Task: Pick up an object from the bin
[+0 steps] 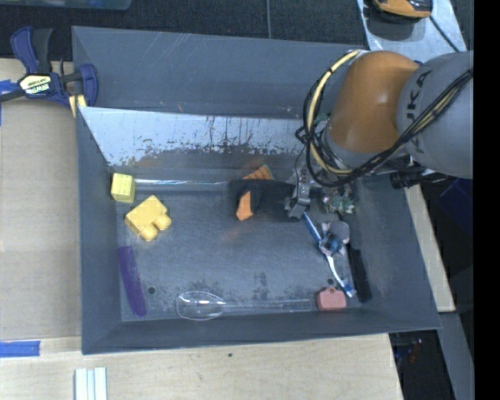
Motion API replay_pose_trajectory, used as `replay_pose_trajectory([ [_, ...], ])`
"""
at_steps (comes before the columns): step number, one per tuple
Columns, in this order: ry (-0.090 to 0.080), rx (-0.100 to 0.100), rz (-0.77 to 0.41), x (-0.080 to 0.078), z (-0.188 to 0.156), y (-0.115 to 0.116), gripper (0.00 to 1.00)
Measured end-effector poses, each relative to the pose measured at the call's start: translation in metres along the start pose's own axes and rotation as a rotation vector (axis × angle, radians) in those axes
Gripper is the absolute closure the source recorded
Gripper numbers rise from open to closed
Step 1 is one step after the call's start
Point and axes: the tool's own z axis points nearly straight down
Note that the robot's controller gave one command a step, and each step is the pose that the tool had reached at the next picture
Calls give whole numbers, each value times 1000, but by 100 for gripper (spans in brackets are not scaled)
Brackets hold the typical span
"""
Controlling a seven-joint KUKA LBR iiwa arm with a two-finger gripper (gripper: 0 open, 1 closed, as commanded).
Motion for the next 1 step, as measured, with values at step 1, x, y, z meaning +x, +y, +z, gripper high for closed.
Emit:
replay_pose_trajectory([
  [1, 6, 1, 0, 1, -20, 0, 100],
])
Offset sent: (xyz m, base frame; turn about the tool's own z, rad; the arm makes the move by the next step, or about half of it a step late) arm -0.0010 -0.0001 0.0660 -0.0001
